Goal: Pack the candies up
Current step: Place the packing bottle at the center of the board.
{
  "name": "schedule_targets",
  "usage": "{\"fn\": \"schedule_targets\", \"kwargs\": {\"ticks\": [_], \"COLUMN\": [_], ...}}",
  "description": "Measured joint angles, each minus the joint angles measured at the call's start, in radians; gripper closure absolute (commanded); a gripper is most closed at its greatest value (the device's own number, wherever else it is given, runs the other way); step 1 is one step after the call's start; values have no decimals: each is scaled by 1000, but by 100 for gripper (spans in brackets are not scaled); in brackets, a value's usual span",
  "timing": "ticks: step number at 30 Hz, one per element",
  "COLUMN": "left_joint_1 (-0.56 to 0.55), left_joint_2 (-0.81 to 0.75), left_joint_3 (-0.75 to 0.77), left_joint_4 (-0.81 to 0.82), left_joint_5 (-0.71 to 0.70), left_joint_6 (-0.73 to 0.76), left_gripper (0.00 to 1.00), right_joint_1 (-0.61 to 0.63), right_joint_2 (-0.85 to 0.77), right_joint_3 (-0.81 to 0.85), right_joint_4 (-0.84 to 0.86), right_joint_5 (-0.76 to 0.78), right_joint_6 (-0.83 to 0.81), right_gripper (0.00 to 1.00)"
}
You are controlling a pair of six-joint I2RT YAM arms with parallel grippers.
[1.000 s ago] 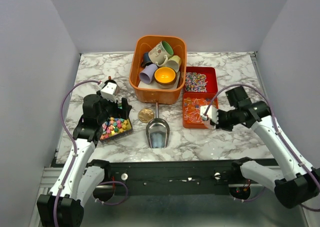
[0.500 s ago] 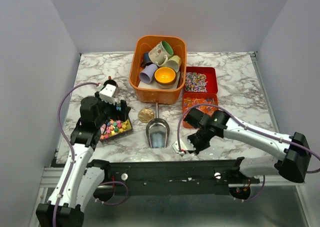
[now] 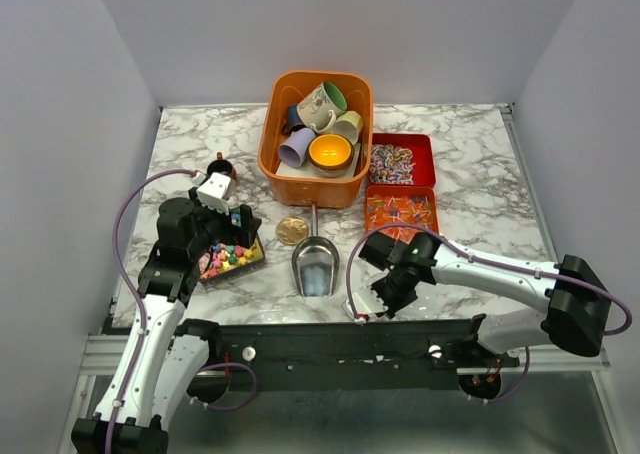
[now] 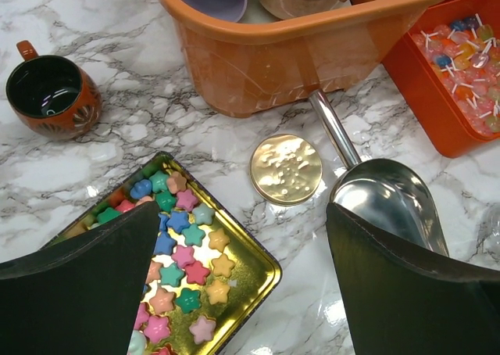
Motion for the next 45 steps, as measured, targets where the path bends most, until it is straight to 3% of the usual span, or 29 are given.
{"fn": "schedule_targets", "kwargs": {"ticks": [1,2,4,5,7,8,10,16,22,32,39,45], "left_joint_1": [0,0,0,0,0,-1,-11,-67,-115,-216,-246,-264], "left_joint_2": [0,2,10,24,48,66,101,196,422,614,788,826], "left_joint_3": [0,0,0,0,0,0,0,48,185,182,185,208], "left_joint_4": [0,1,2,2,2,1,1,-11,-32,11,72,92], "left_joint_5": [2,4,10,11,11,10,3,-64,-97,-174,-248,-249], "left_joint_6": [-2,-5,-13,-19,-28,-34,-44,-40,-47,-105,-181,-227], "left_gripper": [1,1,1,1,1,1,1,1,5,8,13,20], "right_joint_1": [2,3,4,5,6,6,6,7,-24,-277,-344,-379], "right_joint_2": [0,0,0,0,0,0,-1,-25,-94,-151,-187,-201], "right_joint_3": [-5,-10,-12,-12,-13,-13,-12,74,213,419,446,401], "right_joint_4": [3,8,18,22,36,45,51,21,18,114,180,213], "right_joint_5": [5,10,17,21,32,41,47,58,58,38,35,35], "right_joint_6": [0,0,5,4,6,13,16,65,152,409,487,508], "right_gripper": [99,92,75,61,52,42,38,35,34,34,34,34]}}
